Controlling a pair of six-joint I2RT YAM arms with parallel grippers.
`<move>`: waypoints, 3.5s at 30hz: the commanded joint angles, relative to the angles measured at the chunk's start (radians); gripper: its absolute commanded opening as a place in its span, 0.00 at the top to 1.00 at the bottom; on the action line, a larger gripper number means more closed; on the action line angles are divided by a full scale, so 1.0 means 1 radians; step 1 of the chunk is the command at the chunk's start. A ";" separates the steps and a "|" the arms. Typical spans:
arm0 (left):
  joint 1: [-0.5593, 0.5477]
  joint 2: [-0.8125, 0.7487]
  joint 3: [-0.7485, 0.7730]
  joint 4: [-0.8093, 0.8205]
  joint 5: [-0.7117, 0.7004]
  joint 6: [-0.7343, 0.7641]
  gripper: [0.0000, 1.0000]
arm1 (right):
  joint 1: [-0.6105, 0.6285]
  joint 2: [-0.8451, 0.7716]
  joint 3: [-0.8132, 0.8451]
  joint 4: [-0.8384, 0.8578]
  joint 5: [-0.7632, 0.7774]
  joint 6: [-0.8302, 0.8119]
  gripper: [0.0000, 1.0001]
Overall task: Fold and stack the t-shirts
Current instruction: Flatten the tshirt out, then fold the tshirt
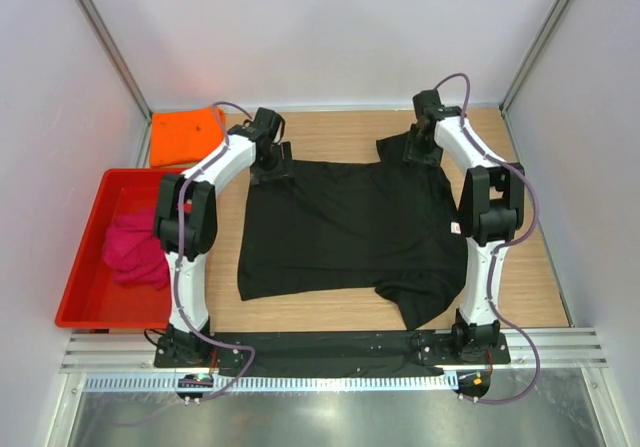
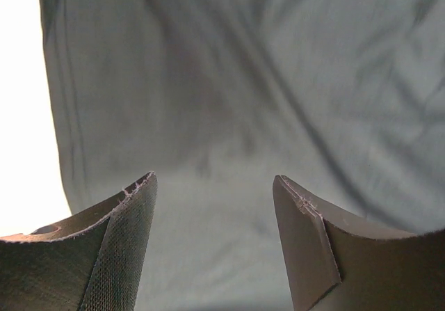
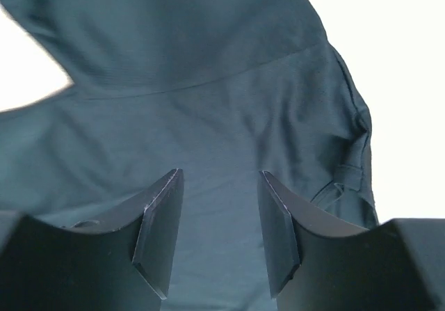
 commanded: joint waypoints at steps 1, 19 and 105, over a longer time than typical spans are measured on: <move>0.013 0.068 0.087 0.038 0.019 -0.006 0.31 | 0.002 0.030 0.026 -0.021 0.084 -0.052 0.48; 0.050 0.308 0.280 0.104 0.056 0.015 0.26 | 0.001 0.310 0.216 0.120 0.240 -0.048 0.49; 0.008 -0.580 -0.934 0.178 0.061 -0.377 0.59 | -0.312 -0.820 -0.847 -0.197 -0.108 0.202 0.66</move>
